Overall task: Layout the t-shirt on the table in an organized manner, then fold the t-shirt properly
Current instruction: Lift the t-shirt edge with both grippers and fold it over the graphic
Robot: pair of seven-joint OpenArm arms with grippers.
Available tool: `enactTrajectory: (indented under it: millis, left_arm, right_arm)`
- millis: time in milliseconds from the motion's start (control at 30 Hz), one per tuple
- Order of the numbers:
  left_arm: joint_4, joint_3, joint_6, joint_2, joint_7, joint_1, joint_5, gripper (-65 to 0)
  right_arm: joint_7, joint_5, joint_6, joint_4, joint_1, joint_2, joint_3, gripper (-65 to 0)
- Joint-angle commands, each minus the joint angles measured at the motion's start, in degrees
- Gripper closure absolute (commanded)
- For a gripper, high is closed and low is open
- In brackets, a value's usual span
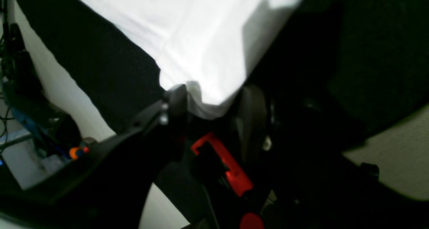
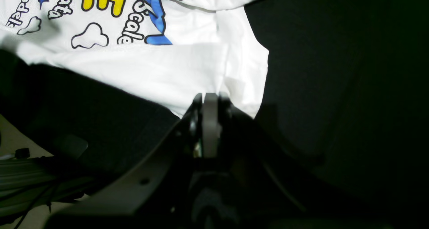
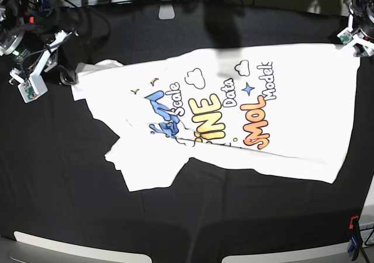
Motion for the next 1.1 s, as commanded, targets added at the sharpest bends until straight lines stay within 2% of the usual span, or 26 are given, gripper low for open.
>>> enactTrajectory:
  millis: [0, 100, 267, 333, 400, 433, 667, 867, 967, 1000, 1067]
  left_arm:
    - [0.31, -0.42, 0.24, -0.76, -1.60, 0.31, 0.11, -25.6]
    - [0.31, -0.42, 0.24, -0.48, -6.19, 0.31, 0.11, -25.6]
    - [0.31, -0.42, 0.22, -0.02, -6.25, 0.17, 0.11, -23.9]
    - [0.31, -0.42, 0.22, 0.20, -6.47, 0.17, 0.07, -15.9]
    - [0.31, -0.42, 0.20, 0.28, -7.34, 0.22, 0.02, -2.0]
    - [0.31, -0.42, 0.20, 0.31, -7.30, 0.20, -0.46, 0.0]
    - [0.33, -0.42, 0.22, 0.28, -7.32, 0.17, -1.86, 0.0]
    - [0.35, -0.42, 0.22, 0.28, -7.28, -0.81, -1.86, 0.0]
    - [0.35, -0.44, 0.26, 0.26, -6.54, -1.68, -1.90, 0.0]
    - [0.35, -0.46, 0.79, 0.28, -5.49, -2.23, -2.19, 0.0]
    - [0.35, -0.59, 4.79, 0.24, -2.21, -3.39, -6.97, 0.0]
  right_arm:
    - [1.68, 0.61, 0.28, 1.05, 0.15, 0.92, 0.55, -1.1]
    - [1.66, 0.61, 0.28, 1.05, 0.15, 0.92, 0.55, -1.1]
    - [1.51, 0.63, 0.28, 1.05, 0.15, 0.92, 0.55, -1.1]
    - [1.49, 0.59, 0.28, 1.05, 0.15, 0.92, 0.55, -1.1]
    - [1.44, 0.59, 0.28, 1.05, 0.13, 0.92, 0.55, -1.1]
    - [1.44, 0.61, 0.28, 1.05, 0.15, 0.94, 0.55, -1.1]
    - [1.75, 0.63, 0.28, 1.07, 0.13, 1.44, 0.37, -1.1]
    - [2.14, 0.59, 0.28, 1.11, 0.15, 5.81, -2.03, -1.0]
    - [4.61, -0.02, 0.28, 1.11, 0.20, 7.21, -2.86, -0.1]
    - [6.58, -1.11, 0.28, 1.11, 0.17, 7.41, -2.89, 0.0]
    - [10.84, -5.38, 0.28, 1.09, 0.17, 7.41, -2.89, 0.0]
